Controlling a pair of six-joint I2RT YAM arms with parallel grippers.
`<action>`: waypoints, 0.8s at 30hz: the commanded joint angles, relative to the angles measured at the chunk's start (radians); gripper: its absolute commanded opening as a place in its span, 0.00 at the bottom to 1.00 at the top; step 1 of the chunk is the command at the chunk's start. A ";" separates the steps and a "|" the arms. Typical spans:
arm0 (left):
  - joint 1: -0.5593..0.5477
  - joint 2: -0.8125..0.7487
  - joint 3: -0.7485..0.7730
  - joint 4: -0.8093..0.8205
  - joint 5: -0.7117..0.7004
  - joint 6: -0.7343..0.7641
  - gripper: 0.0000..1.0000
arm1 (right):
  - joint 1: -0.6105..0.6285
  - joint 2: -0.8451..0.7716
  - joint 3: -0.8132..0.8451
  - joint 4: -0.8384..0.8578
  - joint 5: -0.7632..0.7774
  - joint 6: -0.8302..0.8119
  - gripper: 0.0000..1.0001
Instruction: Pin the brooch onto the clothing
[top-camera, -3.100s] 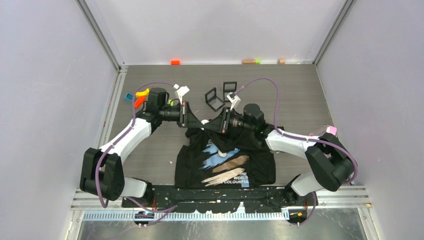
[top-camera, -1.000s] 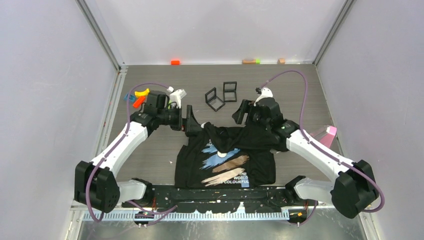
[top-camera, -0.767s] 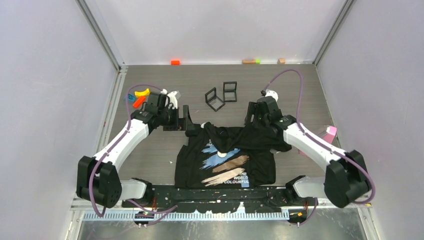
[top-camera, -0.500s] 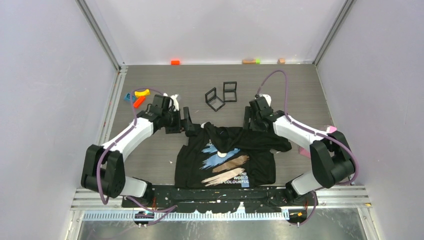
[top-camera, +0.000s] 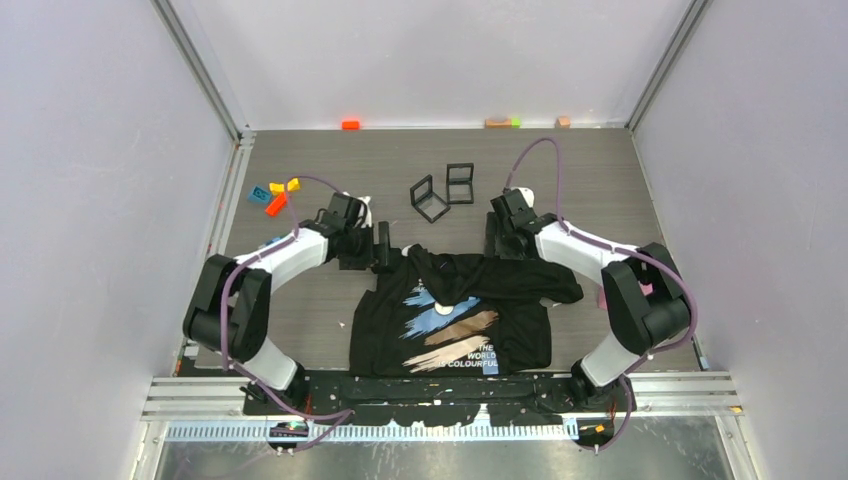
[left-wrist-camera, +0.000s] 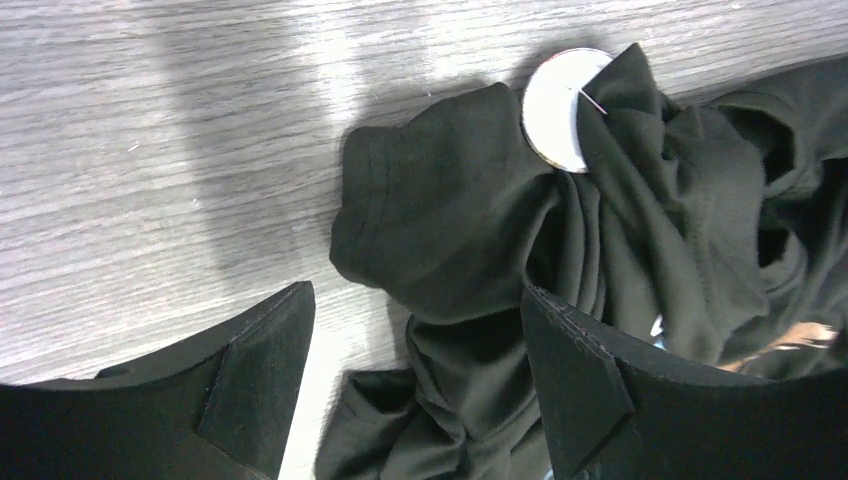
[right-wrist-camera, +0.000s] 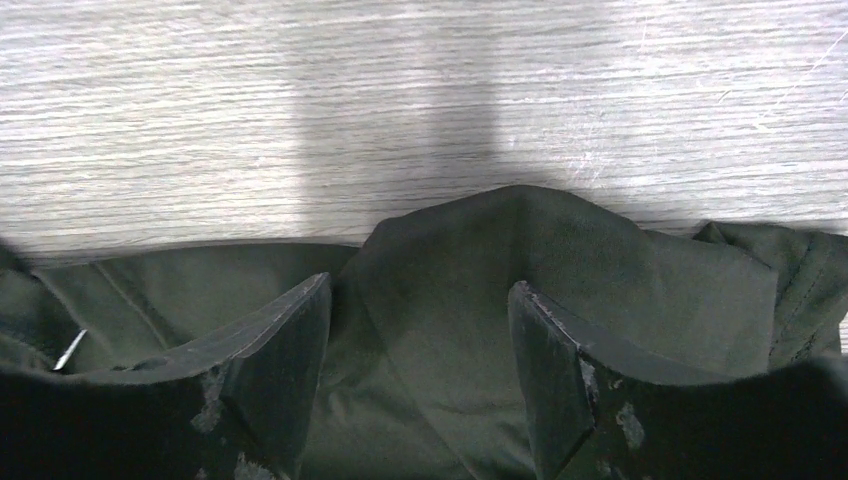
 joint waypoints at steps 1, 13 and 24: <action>-0.037 0.045 0.064 0.025 -0.083 0.038 0.77 | 0.001 0.034 0.043 -0.009 0.028 -0.006 0.69; -0.053 0.201 0.103 0.107 -0.013 0.014 0.09 | -0.020 0.083 0.069 -0.046 0.057 0.032 0.15; 0.054 -0.060 0.130 0.145 -0.150 -0.044 0.00 | -0.165 -0.128 0.238 -0.179 0.107 -0.027 0.00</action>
